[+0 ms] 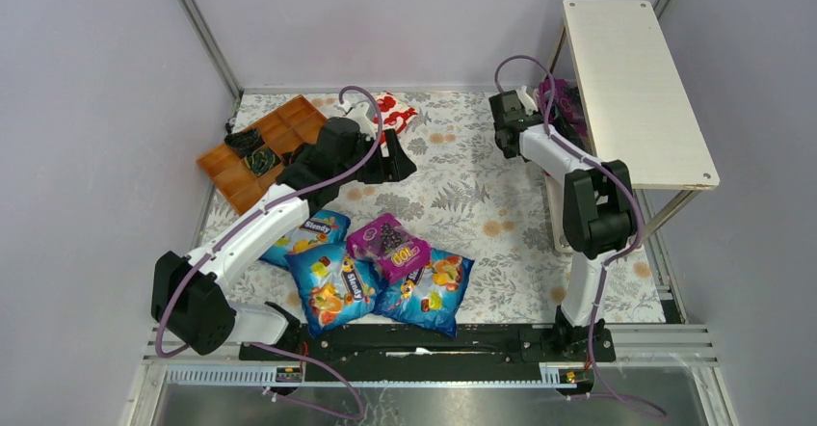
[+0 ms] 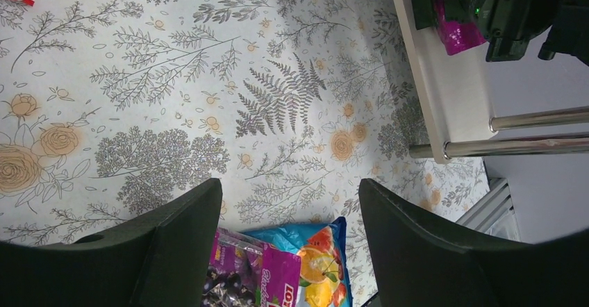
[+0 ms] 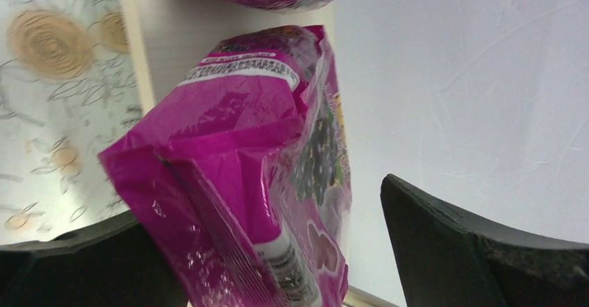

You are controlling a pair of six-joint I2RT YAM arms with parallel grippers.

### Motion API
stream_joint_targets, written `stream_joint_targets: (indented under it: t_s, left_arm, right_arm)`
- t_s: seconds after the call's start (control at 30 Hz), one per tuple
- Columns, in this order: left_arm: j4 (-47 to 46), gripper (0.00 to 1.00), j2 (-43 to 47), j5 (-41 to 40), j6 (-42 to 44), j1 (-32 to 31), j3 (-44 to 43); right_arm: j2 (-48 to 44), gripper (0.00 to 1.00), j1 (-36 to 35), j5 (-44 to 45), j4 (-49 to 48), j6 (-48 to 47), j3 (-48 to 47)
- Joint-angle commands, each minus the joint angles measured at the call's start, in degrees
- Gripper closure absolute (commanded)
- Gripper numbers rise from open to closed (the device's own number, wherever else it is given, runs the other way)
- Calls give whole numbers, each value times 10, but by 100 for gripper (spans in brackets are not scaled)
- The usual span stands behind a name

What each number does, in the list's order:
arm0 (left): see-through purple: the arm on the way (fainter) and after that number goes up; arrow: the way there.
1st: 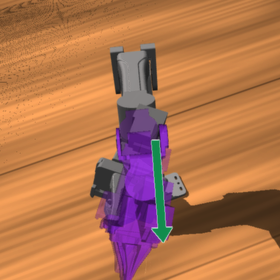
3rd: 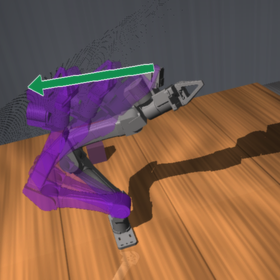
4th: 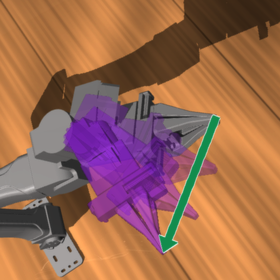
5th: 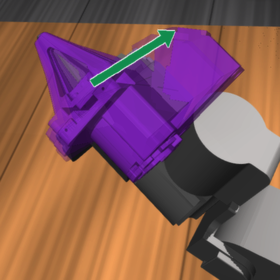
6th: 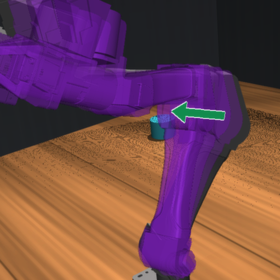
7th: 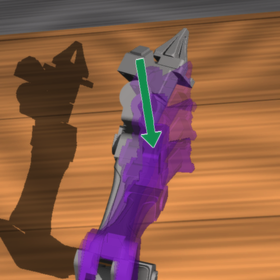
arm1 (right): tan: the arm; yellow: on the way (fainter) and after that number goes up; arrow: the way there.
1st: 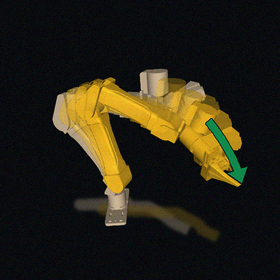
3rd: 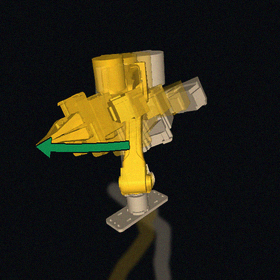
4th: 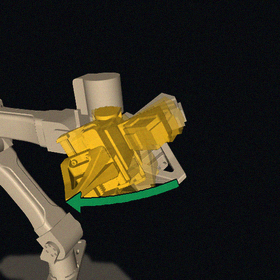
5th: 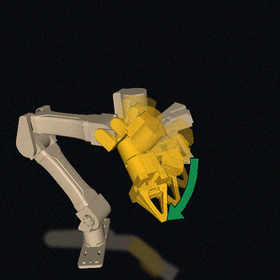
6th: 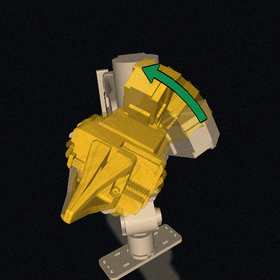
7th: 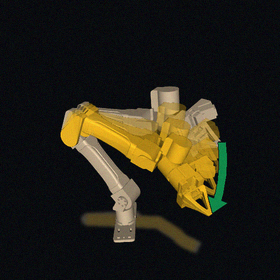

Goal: Place and organize the candy bags onto the shelf

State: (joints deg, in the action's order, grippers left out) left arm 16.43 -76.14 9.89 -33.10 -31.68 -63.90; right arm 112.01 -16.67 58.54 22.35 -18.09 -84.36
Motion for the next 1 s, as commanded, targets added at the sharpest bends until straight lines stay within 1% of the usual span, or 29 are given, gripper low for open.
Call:
stream_joint_targets:
  t_s: [0.0, 0.13, 0.23, 0.33, 0.43, 0.6, 0.67, 0.83, 0.97]
  left_arm:
    - [-23, 23, -3, 14, -6, -2, -13]
    - [-23, 23, -5, 15, -6, -2, -12]
    - [-23, 23, -6, 15, -6, -2, -11]
    - [-24, 23, -6, 15, -7, -2, -11]
    - [-25, 23, -6, 16, -8, -2, -10]
    - [-25, 23, -4, 15, -7, -2, -10]
    - [-25, 23, -4, 15, -7, -2, -9]
    - [-23, 23, -7, 21, -8, -2, -12]
    - [-23, 23, -6, 21, -8, -2, -12]
  right_arm:
    - [-26, 2, -31, -43, 97, 69, -32]
    - [-44, 2, -51, -61, 123, 88, -35]
    - [-43, 4, -53, -51, 143, 105, -37]
    - [-34, 9, -52, -33, 142, 111, -34]
    - [-25, 16, -50, -21, 134, 110, -38]
    - [-3, 37, -35, -2, 143, 119, -67]
    - [2, 41, -29, -1, 157, 130, -78]
    - [10, 41, -12, -4, 178, 160, -97]
    - [27, 42, 6, -1, 159, 144, -96]
